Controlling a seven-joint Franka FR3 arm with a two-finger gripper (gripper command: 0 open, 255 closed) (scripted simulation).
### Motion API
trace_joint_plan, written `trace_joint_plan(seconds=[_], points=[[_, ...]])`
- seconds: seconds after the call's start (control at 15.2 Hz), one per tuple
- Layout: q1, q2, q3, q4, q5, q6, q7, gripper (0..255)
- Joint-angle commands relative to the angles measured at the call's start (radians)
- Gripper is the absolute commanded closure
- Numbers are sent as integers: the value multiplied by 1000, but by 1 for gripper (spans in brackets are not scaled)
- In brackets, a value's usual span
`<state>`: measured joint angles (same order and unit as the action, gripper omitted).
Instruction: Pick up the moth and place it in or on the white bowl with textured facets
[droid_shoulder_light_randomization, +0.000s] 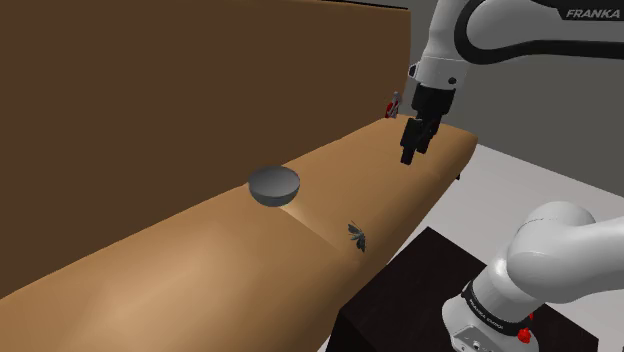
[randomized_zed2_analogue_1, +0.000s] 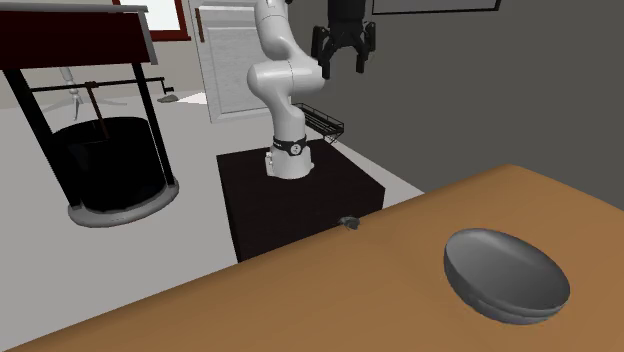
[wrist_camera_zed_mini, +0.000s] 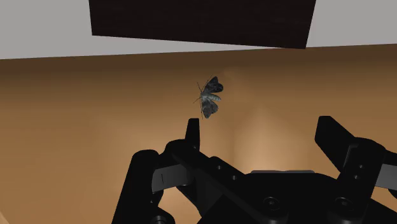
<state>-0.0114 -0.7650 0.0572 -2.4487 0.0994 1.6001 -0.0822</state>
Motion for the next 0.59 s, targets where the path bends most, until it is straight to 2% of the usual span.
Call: trace_joint_plan(seconds=[0.0, 0.53], points=[[0, 0, 0, 0, 0, 0, 0, 0], [-23, 83, 58, -212, 25, 316, 93, 0]])
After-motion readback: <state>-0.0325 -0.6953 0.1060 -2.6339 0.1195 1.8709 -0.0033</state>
